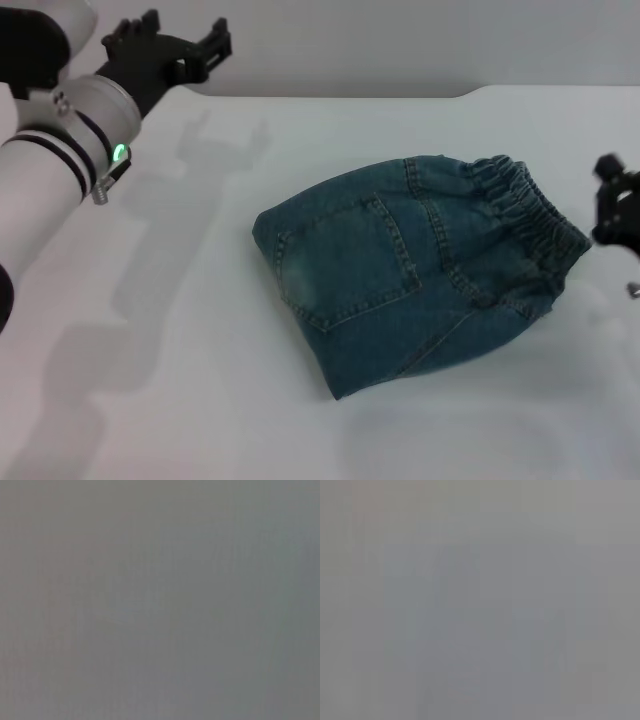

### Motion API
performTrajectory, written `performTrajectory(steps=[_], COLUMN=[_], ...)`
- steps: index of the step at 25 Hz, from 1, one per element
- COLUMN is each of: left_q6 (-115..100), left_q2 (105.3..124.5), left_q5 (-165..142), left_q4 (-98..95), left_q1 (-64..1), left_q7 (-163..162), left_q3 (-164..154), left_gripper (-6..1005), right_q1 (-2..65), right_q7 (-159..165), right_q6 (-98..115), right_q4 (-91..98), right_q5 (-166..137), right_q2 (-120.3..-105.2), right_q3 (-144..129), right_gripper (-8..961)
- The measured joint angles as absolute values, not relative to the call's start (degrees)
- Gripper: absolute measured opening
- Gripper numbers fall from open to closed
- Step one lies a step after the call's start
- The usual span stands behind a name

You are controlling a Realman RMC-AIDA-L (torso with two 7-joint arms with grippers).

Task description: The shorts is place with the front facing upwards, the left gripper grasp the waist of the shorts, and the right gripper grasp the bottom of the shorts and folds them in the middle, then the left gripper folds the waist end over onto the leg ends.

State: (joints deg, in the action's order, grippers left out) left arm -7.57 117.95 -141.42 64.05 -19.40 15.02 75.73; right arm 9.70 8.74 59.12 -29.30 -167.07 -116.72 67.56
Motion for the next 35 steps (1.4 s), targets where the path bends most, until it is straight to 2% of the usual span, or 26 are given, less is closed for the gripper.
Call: performTrajectory(steps=[3, 5, 8, 11, 16, 21, 27, 35], left_q6=[-9.1, -23.2, -23.2, -39.0, -42.6, -47.9, -48.9, -49.5], left_q2=[117.95, 117.93, 117.93, 118.16, 118.18, 118.53, 118.42, 118.51], left_q5=[-141.4, -143.3, -143.3, -144.2, -144.2, -143.9, -144.1, -144.3], left_q4=[63.7, 59.5, 59.5, 50.0, 46.2, 33.9, 32.7, 32.2], left_q1=[-18.9, -17.4, -17.4, -16.5, -16.9, -19.9, -20.5, -21.3], left_q7=[15.0, 15.0, 15.0, 12.1, 11.3, 2.2, 0.3, 0.8], left_q3=[75.4, 71.3, 71.3, 64.6, 61.9, 58.0, 57.9, 57.2], left_gripper=[834, 834, 834, 834, 834, 834, 834, 834], right_q1=[7.4, 5.7, 2.3, -2.0, -4.1, -4.1, -3.8, -3.1], right_q7=[1.1, -0.3, 1.7, 2.7, 3.7, 5.9, 6.5, 6.0], right_q6=[64.3, 66.9, 73.0, 83.1, 88.5, 89.8, 89.0, 89.7], right_q4=[-29.9, -30.2, -30.6, -28.8, -25.0, -20.0, -19.0, -17.9], right_q5=[-166.6, -164.1, -157.5, -151.0, -146.6, -143.3, -143.1, -142.3], right_q2=[-118.91, -119.41, -119.38, -119.55, -119.67, -119.66, -119.69, -119.78], right_q3=[74.0, 76.5, 76.1, 75.2, 73.8, 69.9, 68.1, 66.2], right_gripper=[86, 96, 112, 128, 155, 325, 578, 613])
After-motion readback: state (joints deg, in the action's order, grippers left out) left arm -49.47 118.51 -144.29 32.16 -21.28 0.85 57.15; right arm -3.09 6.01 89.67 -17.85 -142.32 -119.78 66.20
